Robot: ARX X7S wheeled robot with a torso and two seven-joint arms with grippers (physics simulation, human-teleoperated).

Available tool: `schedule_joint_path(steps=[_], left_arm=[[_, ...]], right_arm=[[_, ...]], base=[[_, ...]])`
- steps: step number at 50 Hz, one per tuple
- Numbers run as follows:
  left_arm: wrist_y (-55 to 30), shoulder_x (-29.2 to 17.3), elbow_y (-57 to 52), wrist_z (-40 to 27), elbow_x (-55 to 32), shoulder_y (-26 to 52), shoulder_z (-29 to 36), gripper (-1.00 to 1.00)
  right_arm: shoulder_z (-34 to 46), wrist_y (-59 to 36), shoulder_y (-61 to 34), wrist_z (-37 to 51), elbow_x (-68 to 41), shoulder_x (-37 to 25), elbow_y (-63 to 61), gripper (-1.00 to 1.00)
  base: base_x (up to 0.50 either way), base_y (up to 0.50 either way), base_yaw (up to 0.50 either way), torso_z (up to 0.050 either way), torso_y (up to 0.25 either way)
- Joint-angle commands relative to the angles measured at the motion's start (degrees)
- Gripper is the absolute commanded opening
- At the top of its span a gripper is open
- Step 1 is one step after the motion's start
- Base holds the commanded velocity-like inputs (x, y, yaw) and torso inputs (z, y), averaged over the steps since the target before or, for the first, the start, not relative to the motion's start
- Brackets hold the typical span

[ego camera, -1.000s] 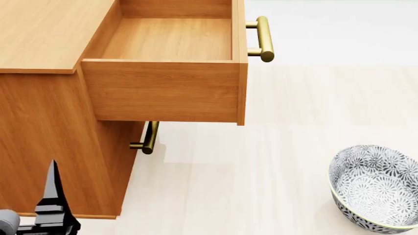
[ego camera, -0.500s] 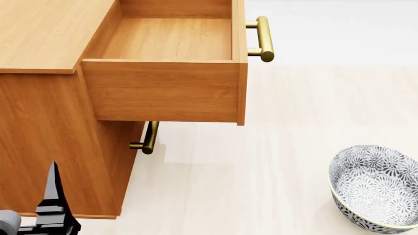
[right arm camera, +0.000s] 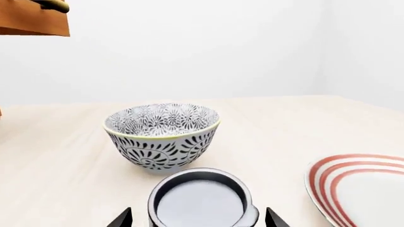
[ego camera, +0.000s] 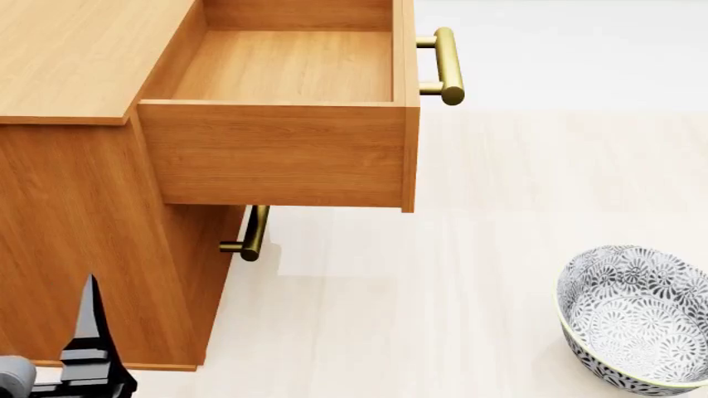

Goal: Put the ketchup in the top drawer of the cabinet.

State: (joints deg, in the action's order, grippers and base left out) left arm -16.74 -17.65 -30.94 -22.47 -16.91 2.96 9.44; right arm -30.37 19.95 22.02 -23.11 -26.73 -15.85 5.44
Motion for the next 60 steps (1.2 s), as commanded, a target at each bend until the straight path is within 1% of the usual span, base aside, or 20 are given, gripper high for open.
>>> schedule_joint_path(steps=[1,6,7,27,36,42,47,52,55,56,60], left_arm=[[0.3,-0.1,0.4,-0.1,-0.2,0.0,0.1,1.0],[0.3,-0.2,0.5,-0.3,-0.3,0.0,0.0,1.0],[0.4,-0.3,0.5,-0.3,-0.4,0.0,0.0,1.0],[0.3,-0.6,0.3,-1.0,-0.6,-0.1,0.0,1.0],[0.3,-0.9,0.1,-1.0,-0.9,-0.2,-0.1,1.0],[0.6,-1.0,0.3,-0.9,-1.2,-0.2,-0.1,1.0],[0.4,-1.1,0.3,-0.9,-1.5,0.0,-0.1,1.0],[0.6,-1.1,0.7,-0.8,-1.8,0.2,0.0,1.0],[0.5,-1.2,0.5,-0.8,-2.0,0.2,0.0,1.0],[0.5,-1.2,0.5,-0.7,-2.1,0.3,-0.1,1.0],[0.6,-1.4,0.4,-0.7,-2.4,0.2,-0.2,1.0]], right_arm=[[0.3,0.3,-0.7,-0.1,0.1,0.0,1.5,1.0],[0.3,0.3,-0.7,-0.3,-0.3,0.0,1.5,1.0],[0.3,0.4,-0.8,-0.3,-0.2,0.0,1.7,-1.0],[0.4,1.0,-0.4,-0.6,-0.6,0.1,1.3,-1.0],[-0.1,-4.5,0.9,3.8,-1.1,-1.7,-7.4,-1.0],[-1.0,-12.3,1.3,9.8,-2.3,-4.2,-16.6,-1.0],[-1.5,-15.9,1.7,12.5,-3.0,-5.7,-21.7,-1.0],[-2.7,-22.4,1.6,17.0,-5.0,-9.0,-29.8,-1.0],[-3.0,-23.8,1.3,18.0,-5.7,-9.9,-31.6,-1.0],[-3.4,-26.5,0.7,19.8,-6.7,-11.4,-33.9,-1.0],[-4.4,-30.4,-0.8,22.3,-8.9,-14.2,-37.1,-1.0]], base=[[0.0,0.0,0.0,0.0,0.0],[0.0,0.0,0.0,0.0,0.0],[0.0,0.0,0.0,0.0,0.0],[0.0,0.0,0.0,0.0,0.0],[0.0,0.0,0.0,0.0,0.0],[0.0,0.0,0.0,0.0,0.0],[0.0,0.0,0.0,0.0,0.0],[0.0,0.0,0.0,0.0,0.0],[0.0,0.0,0.0,0.0,0.0],[0.0,0.0,0.0,0.0,0.0],[0.0,0.0,0.0,0.0,0.0]])
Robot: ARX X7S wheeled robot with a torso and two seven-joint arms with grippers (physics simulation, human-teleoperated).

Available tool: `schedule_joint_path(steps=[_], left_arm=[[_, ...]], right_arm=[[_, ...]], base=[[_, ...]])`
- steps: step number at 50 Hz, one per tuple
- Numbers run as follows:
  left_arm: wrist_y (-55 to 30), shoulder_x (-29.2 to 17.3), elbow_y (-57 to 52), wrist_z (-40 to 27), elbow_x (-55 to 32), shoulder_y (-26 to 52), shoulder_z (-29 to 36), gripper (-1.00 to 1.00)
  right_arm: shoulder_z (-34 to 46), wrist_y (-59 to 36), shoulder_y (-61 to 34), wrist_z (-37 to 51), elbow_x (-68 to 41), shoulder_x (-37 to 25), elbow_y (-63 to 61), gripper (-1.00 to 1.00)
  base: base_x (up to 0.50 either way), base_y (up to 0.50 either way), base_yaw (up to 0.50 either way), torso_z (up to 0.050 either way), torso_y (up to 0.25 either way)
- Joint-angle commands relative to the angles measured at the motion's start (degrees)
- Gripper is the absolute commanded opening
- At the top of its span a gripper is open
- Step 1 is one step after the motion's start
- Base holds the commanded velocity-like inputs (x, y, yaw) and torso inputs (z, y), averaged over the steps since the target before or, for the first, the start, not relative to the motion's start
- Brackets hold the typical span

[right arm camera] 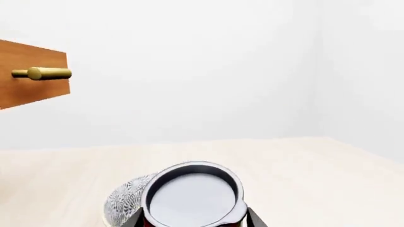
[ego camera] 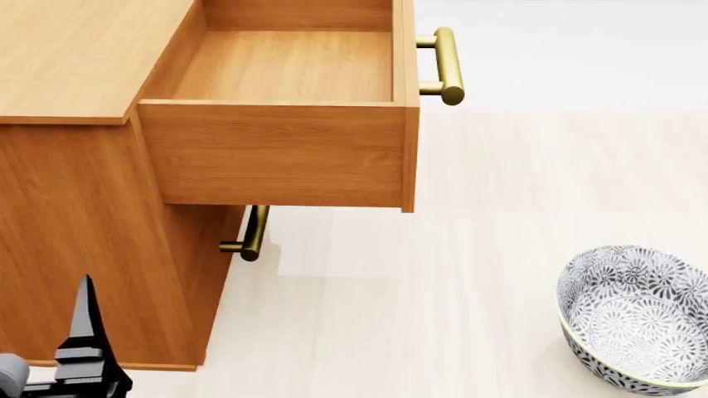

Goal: Put the ketchup in the top drawer of the cabinet.

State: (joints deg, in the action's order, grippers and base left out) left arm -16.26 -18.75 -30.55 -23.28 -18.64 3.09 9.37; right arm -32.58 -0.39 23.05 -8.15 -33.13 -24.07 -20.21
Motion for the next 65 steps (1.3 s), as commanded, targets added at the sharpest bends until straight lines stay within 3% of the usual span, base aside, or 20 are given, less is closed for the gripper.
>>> schedule_joint_path(steps=[1,29,48,56,65], left_arm=[[0.2,-0.3,0.1,0.2,-0.7,0.1,-0.1,1.0],[0.5,-0.4,1.5,0.4,-1.7,1.6,0.1,1.0],[1.4,-0.4,2.9,0.6,-2.1,2.1,0.3,1.0],[1.5,-0.5,2.9,0.4,-2.3,2.0,0.2,1.0],[1.6,-0.6,2.8,0.2,-2.5,1.9,0.3,1.0]], right_arm=[[-2.8,-11.8,-2.6,8.6,-3.5,-7.3,-12.9,-1.0],[-4.9,-28.1,-17.9,22.4,-18.7,-25.1,-20.5,-1.0],[9.6,-32.6,-39.1,30.1,-26.3,-36.1,-18.6,-1.0],[16.2,-33.6,-47.8,31.5,-27.9,-37.7,-17.3,-1.0],[27.1,-37.7,-64.8,32.3,-30.9,-38.2,-15.0,-1.0]], base=[[0.0,0.0,0.0,0.0,0.0],[0.0,0.0,0.0,0.0,0.0],[0.0,0.0,0.0,0.0,0.0],[0.0,0.0,0.0,0.0,0.0],[0.0,0.0,0.0,0.0,0.0]])
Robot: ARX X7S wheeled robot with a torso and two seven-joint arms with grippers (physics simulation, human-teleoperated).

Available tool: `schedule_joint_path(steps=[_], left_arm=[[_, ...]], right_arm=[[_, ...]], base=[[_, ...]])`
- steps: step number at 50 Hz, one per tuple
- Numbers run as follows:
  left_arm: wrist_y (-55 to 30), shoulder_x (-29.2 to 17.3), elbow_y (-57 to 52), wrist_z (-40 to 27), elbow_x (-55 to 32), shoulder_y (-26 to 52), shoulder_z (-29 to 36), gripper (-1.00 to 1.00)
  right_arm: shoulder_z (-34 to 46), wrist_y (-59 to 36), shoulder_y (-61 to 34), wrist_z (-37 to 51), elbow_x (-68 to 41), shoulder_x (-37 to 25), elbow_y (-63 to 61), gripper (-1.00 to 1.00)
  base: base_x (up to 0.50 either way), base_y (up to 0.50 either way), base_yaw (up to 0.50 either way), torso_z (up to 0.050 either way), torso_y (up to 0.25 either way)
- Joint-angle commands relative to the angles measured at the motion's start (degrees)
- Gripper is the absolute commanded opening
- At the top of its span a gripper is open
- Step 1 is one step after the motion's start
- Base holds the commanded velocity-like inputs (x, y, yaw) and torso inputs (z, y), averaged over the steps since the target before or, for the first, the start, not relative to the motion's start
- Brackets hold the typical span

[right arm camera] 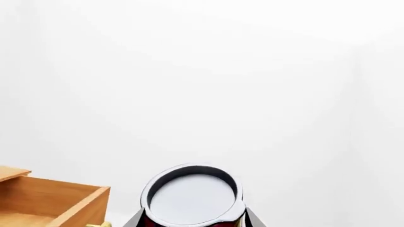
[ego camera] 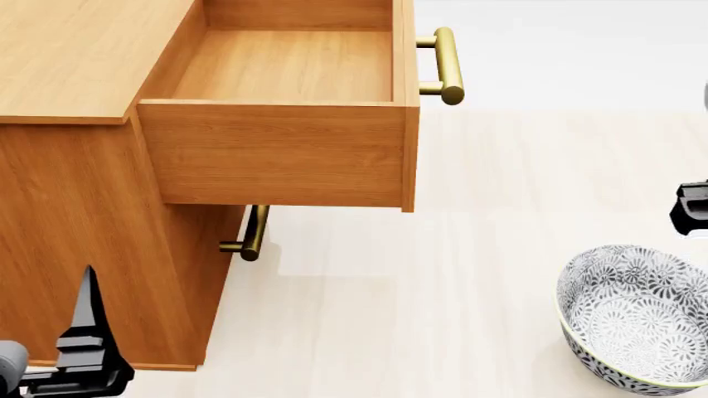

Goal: Put the ketchup in the top drawer of the cabinet.

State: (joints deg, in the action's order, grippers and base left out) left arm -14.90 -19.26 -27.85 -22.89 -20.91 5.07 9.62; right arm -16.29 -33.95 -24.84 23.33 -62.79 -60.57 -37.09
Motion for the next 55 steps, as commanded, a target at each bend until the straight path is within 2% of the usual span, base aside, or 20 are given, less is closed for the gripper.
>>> schedule_joint_path(steps=[1,10,16,40,55], left_arm=[[0.2,-0.1,0.1,-0.2,-0.2,-0.1,0.0,1.0],[0.7,-0.2,0.2,-0.3,-0.2,-0.4,0.0,1.0],[1.2,-0.2,0.8,-0.2,-0.2,-0.5,0.1,1.0],[1.5,-0.6,0.9,-0.6,-0.8,-0.6,-0.1,1.0],[1.5,-0.9,0.7,-0.9,-1.1,-0.7,-0.2,1.0]], right_arm=[[11.5,-4.5,-18.1,0.6,-1.3,-1.6,2.0,-1.0],[18.6,-9.0,-31.1,-0.5,-1.5,0.1,4.4,-1.0],[21.6,-10.6,-35.8,-1.1,-0.5,1.7,5.5,-1.0],[31.6,-14.8,-50.8,-5.5,4.5,9.2,10.7,-1.0],[35.9,-13.6,-56.4,-8.8,8.4,14.9,16.3,-1.0]], base=[[0.0,0.0,0.0,0.0,0.0],[0.0,0.0,0.0,0.0,0.001],[0.0,0.0,0.0,0.0,0.0],[0.0,0.0,0.0,0.0,0.0],[0.0,0.0,0.0,0.0,0.0]])
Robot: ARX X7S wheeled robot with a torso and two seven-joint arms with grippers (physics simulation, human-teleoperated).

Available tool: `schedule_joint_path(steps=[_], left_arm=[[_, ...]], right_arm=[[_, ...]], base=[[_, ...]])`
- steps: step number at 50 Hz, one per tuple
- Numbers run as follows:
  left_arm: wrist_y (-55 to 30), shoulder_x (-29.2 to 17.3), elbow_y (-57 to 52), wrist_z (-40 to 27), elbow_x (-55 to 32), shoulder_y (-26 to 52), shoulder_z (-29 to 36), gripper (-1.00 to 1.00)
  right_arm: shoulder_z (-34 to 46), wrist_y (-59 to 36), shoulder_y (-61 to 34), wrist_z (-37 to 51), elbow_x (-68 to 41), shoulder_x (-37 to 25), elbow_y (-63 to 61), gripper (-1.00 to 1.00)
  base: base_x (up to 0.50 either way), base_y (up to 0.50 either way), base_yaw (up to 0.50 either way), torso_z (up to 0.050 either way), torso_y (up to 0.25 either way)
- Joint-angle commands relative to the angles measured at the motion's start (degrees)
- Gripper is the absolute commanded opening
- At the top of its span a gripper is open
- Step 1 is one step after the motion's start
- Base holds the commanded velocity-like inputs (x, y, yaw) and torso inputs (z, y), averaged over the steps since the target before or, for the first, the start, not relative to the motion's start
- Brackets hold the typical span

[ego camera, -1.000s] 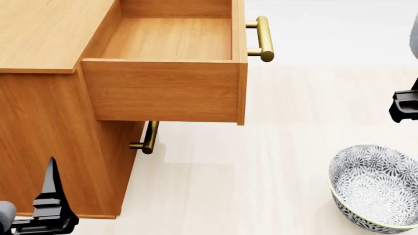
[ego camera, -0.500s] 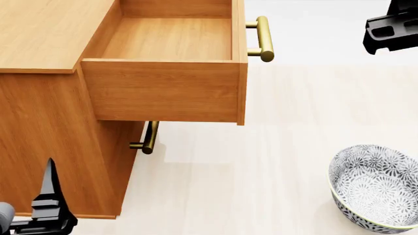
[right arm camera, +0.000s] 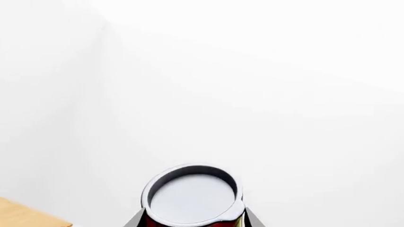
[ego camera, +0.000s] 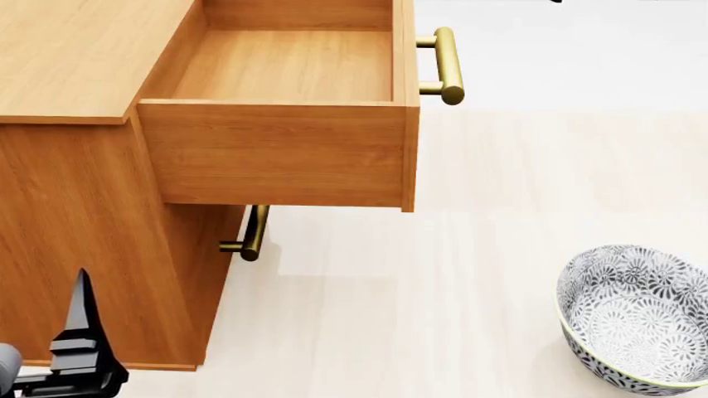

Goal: Put the ketchup in the top drawer of the cabinet.

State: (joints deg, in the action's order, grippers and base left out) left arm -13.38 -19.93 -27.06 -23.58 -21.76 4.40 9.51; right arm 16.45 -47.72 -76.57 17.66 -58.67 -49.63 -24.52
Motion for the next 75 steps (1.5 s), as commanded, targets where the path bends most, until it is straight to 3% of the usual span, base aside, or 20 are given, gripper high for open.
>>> schedule_joint_path(steps=[1,34,75], left_arm=[[0.0,-0.2,-0.1,-0.2,-0.4,0.0,-0.1,1.0],[0.1,-0.6,0.6,-0.7,-0.2,0.3,0.5,1.0],[0.2,-1.1,-0.4,-1.9,-0.6,-0.5,0.5,1.0]], right_arm=[[3.3,0.3,-4.8,-3.3,4.4,4.2,4.0,-1.0],[0.7,3.7,-9.2,-7.8,0.5,15.4,25.6,-1.0],[12.3,9.6,-20.0,-22.4,11.6,27.1,55.7,-1.0]], base=[[0.0,0.0,0.0,0.0,0.0],[0.0,0.0,0.0,0.0,0.0],[0.0,0.0,0.0,0.0,0.0]])
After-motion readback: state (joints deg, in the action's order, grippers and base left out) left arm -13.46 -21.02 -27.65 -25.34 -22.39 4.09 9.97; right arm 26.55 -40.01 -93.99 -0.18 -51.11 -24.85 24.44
